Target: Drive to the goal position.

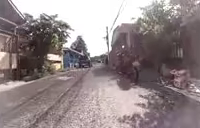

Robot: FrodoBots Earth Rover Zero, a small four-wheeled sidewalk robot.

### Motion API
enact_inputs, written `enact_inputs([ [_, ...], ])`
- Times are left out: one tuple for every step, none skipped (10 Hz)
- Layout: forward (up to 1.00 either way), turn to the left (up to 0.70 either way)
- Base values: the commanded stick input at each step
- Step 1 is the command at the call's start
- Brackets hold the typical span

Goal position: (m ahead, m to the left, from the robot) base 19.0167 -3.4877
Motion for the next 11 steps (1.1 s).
enact_inputs([
  [0.7,0.0],
  [0.7,0.0],
  [0.7,0.0],
  [0.7,0.0],
  [0.7,0.0],
  [0.7,0.0],
  [0.7,0.0],
  [0.7,0.0],
  [0.7,0.0],
  [0.7,0.0],
  [0.7,0.0],
])
